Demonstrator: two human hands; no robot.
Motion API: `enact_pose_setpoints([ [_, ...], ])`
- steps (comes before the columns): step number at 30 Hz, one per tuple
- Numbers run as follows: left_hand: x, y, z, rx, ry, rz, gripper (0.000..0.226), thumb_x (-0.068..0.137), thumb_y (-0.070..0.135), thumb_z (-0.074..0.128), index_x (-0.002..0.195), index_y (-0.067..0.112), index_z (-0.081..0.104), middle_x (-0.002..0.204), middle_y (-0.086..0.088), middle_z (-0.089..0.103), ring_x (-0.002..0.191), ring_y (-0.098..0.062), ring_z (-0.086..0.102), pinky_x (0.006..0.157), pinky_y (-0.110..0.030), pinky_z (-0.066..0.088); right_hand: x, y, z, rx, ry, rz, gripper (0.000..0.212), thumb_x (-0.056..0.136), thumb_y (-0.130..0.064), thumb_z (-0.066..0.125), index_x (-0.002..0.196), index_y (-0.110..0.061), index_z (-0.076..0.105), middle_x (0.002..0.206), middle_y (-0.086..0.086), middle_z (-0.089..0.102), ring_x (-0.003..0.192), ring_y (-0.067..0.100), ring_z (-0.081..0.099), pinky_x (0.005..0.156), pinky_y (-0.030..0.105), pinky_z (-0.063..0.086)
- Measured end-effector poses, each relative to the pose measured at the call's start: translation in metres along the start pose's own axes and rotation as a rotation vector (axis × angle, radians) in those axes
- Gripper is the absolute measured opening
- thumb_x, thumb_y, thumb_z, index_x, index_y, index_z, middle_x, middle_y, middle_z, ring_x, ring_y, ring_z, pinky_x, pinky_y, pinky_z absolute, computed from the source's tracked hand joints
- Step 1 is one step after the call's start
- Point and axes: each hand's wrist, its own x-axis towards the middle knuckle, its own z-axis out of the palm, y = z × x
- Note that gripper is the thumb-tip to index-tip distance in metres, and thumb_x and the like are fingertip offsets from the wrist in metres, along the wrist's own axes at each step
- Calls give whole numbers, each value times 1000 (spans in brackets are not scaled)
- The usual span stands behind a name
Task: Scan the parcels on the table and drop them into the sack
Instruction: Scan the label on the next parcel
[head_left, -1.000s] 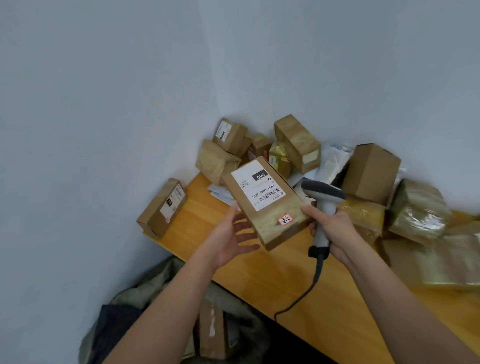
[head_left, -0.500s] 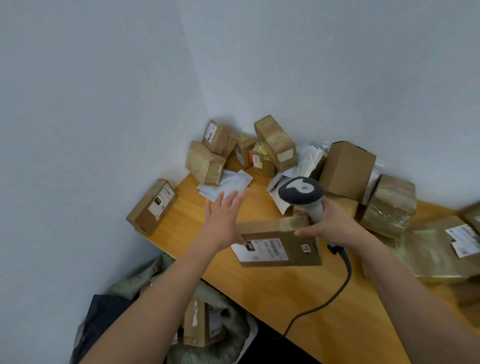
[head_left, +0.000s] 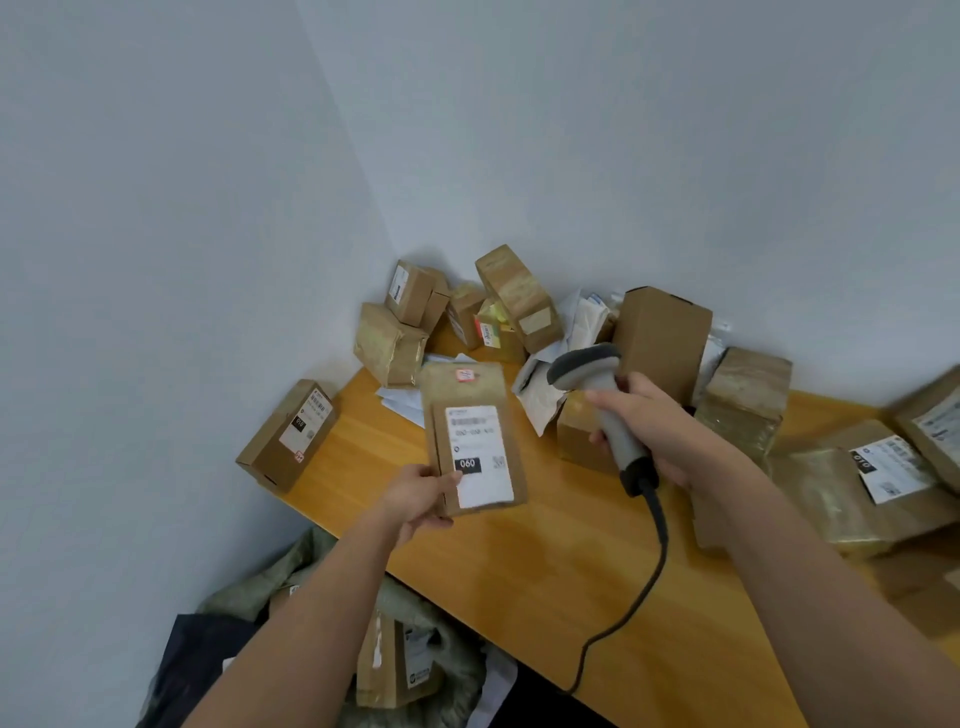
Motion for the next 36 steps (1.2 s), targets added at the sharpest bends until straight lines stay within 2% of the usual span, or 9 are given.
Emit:
enact_pose_setpoints([
  [3, 0, 10, 3, -209, 27, -40, 40, 96, 11, 60, 133, 0, 51, 122, -15, 64, 108, -35, 62, 81, -46, 56, -9, -12, -1, 25, -87, -16, 29, 101, -24, 51, 127, -13, 45, 101, 18, 61, 66, 15, 63, 56, 26, 54],
  [10, 5, 20, 5, -308, 82, -44, 35, 97, 10, 59, 130, 0, 52, 117, -15, 61, 103, -36, 60, 86, -50, 52, -32, -42, -3, 12, -194, -156, 23, 103, -27, 48, 118, -12, 55, 99, 11, 63, 60, 12, 63, 59, 25, 55],
  [15, 6, 19, 8, -370, 112, -44, 32, 98, 9, 57, 129, 2, 52, 117, -17, 61, 103, -36, 59, 83, -49, 52, -51, -58, -12, 53, -233, -191, 28, 100, -26, 51, 121, -8, 55, 109, 18, 63, 59, 14, 59, 67, 34, 50],
  [19, 3, 13, 9, -382, 125, -54, 37, 98, 10, 57, 133, 2, 50, 123, -18, 61, 106, -36, 59, 80, -49, 53, -66, -65, -18, 8, -224, -216, 30, 99, -29, 52, 121, -10, 55, 115, 27, 62, 63, 17, 58, 69, 36, 50],
  [23, -3, 8, 13, -402, 133, -65, 38, 98, 10, 56, 135, 4, 49, 126, -17, 60, 107, -36, 58, 85, -50, 52, -78, -66, -20, 27, -212, -231, 31, 100, -29, 51, 124, -11, 54, 110, 19, 61, 62, 14, 58, 65, 32, 51],
  [29, -10, 0, 16, -423, 136, -58, 40, 98, 10, 56, 137, 6, 48, 129, -16, 60, 99, -30, 61, 81, -49, 53, -99, -69, -21, 66, -189, -238, 31, 101, -26, 49, 123, -5, 53, 93, 6, 60, 56, 13, 57, 52, 24, 51],
  [36, -13, -7, 12, -438, 89, -61, 39, 101, 11, 52, 139, 6, 46, 134, -15, 56, 107, -32, 57, 97, -51, 49, -120, -73, -13, 90, -148, -266, 31, 100, -26, 50, 124, -6, 54, 90, 6, 59, 55, 12, 55, 51, 21, 51],
])
